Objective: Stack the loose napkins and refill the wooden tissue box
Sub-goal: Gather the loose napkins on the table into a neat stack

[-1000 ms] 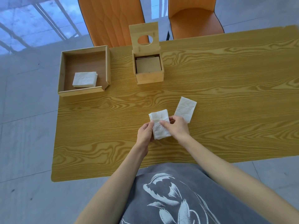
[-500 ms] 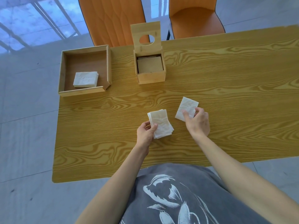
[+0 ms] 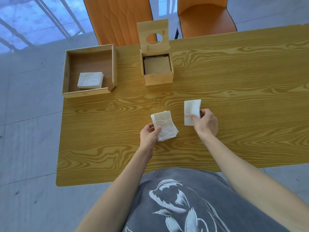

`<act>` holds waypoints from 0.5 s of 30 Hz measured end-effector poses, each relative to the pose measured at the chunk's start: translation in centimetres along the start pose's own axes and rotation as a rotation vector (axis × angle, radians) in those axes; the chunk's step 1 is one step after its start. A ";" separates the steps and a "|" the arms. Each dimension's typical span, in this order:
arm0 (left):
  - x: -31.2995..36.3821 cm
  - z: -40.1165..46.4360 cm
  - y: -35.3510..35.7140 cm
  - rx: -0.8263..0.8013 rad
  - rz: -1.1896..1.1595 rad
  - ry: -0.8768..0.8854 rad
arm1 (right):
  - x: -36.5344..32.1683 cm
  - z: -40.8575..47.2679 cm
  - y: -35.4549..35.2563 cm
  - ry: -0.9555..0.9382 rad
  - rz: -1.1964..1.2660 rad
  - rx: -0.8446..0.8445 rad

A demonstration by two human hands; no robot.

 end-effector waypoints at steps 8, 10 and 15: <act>-0.2 0.1 0.1 0.001 -0.011 -0.029 | -0.2 -1.5 1.3 0.048 0.526 -0.336; -0.2 0.0 0.1 0.005 0.000 -0.031 | -1.0 -2.6 2.1 0.021 0.557 -0.500; -0.2 0.0 0.1 -0.001 0.010 -0.051 | -1.5 -4.3 4.1 -0.018 0.501 -0.644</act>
Point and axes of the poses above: each hand's wrist, its own z-axis towards the middle knuckle, its own y-axis out of the palm, x = y × z, the point moved 5 cm from there along z, towards the middle knuckle, and after that the axes turned 5 degrees about y, right-handed, at the moved point
